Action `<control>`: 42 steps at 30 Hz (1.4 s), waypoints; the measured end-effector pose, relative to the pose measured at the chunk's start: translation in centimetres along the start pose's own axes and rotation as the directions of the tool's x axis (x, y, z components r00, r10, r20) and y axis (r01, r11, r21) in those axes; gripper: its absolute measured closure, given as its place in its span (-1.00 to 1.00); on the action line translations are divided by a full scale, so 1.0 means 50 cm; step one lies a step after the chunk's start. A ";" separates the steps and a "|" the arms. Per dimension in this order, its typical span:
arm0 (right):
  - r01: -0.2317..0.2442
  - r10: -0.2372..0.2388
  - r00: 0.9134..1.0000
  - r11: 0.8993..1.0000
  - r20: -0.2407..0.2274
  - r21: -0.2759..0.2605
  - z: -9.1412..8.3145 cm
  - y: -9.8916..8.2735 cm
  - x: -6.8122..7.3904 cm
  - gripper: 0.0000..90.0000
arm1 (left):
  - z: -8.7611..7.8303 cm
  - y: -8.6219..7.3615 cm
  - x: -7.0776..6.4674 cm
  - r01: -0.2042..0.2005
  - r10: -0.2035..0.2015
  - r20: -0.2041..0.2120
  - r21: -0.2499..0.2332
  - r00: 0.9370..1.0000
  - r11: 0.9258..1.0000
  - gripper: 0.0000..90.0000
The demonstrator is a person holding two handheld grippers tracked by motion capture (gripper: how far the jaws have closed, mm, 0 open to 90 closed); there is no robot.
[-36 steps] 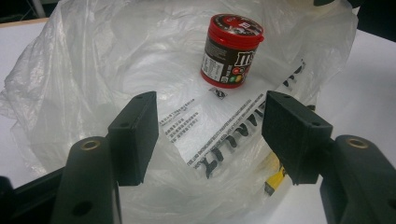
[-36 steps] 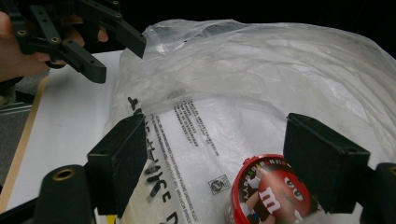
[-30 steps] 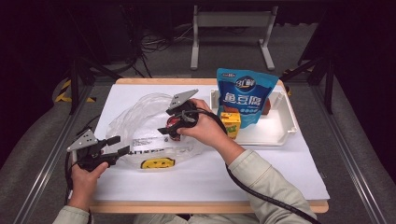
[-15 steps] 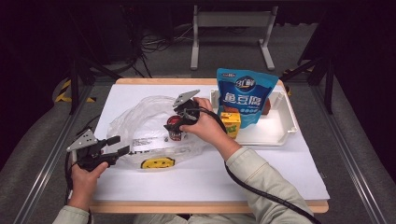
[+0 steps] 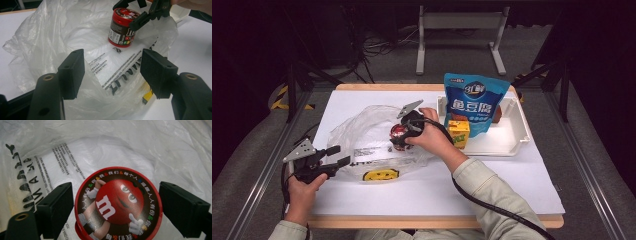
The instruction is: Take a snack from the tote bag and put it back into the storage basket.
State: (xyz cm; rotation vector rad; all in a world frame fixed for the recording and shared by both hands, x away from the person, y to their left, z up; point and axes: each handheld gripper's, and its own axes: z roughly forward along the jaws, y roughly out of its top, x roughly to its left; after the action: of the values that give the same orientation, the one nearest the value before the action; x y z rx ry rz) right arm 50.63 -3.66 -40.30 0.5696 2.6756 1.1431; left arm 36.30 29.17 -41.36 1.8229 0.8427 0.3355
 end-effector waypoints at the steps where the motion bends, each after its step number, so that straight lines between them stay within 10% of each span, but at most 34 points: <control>1: -0.001 0.001 1.000 1.000 0.001 0.003 0.002 -0.002 0.000 -0.68 | 0.000 0.000 0.001 -0.005 0.005 -0.001 0.000 1.000 1.000 -0.18; 20: 0.029 -0.028 1.000 0.992 -0.007 0.125 0.038 -0.027 -0.002 -0.45 | 0.000 0.000 0.000 0.003 -0.003 0.000 0.003 1.000 1.000 -0.18; 42: 0.014 -0.013 1.000 0.997 -0.015 0.075 0.004 0.009 0.022 -0.44 | 0.001 0.000 0.000 -0.002 0.002 0.000 0.004 1.000 1.000 -0.18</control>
State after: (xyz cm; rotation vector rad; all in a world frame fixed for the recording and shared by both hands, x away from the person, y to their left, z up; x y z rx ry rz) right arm 49.82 -2.78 -40.14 0.5567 2.7398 1.0515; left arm 36.31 29.13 -41.36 1.8279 0.8421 0.3353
